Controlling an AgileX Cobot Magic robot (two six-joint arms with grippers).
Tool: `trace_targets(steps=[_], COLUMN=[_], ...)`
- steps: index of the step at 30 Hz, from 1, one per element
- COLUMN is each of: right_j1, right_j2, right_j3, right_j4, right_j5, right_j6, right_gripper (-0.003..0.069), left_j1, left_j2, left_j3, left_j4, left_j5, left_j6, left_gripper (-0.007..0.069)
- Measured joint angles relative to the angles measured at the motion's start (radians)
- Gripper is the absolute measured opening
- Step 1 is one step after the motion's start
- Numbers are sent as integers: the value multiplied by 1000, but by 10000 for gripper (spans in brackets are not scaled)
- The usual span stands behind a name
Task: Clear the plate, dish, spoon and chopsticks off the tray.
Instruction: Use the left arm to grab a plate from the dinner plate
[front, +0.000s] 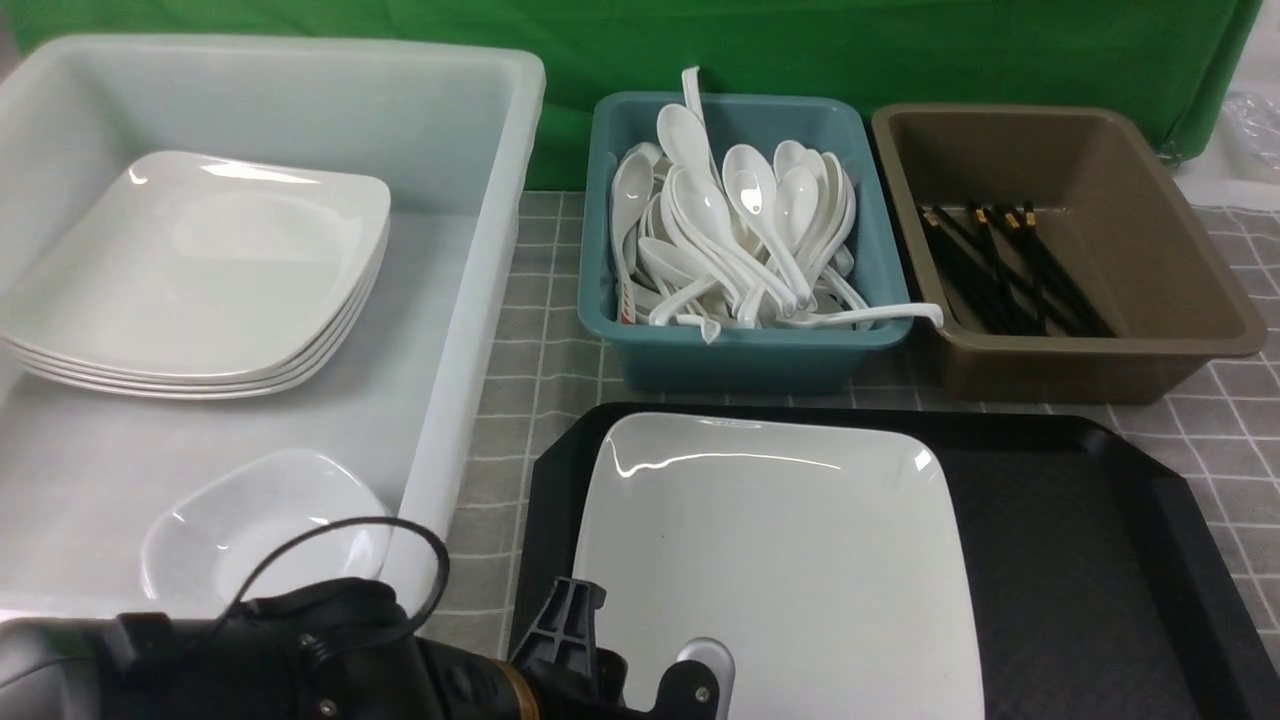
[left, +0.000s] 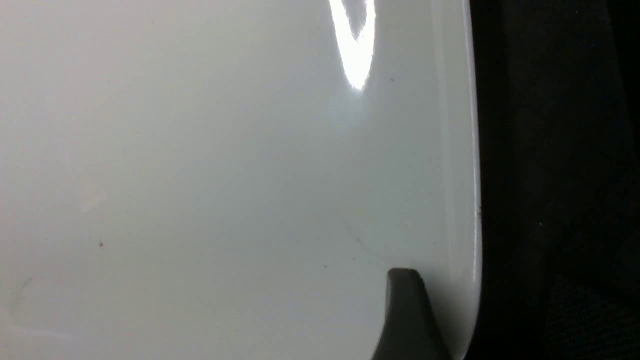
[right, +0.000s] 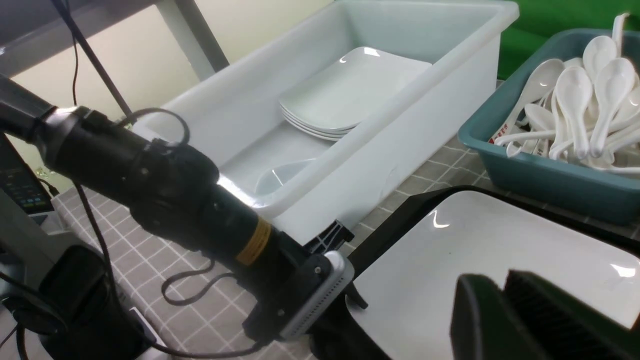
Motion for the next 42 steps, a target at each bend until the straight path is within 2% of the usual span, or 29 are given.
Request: trace_targets(steps=[17, 23, 34, 36, 40, 42], right_j1=[0, 0, 0, 0, 0, 0], right_j2=[0, 0, 0, 0, 0, 0], right_j3=[0, 0, 0, 0, 0, 0], right_j4=[28, 30, 31, 32, 33, 34], right_j5=[0, 0, 0, 0, 0, 0], right_j6=[0, 0, -3, -3, -2, -1], right_gripper=[105, 109, 118, 120, 124, 124], left_j1=[9, 68, 78, 79, 79, 78], left_j2=[35, 44, 53, 58, 68, 68], left_j3=[-3, -2, -2, -2, -2, -2], left_j4=[155, 165, 168, 165, 107, 76], left_j5=[-65, -121, -133, -133, -151, -172], left_j6=[-39, -90, -90, -90, -74, -66], left_gripper=[365, 365, 362, 342, 203, 181])
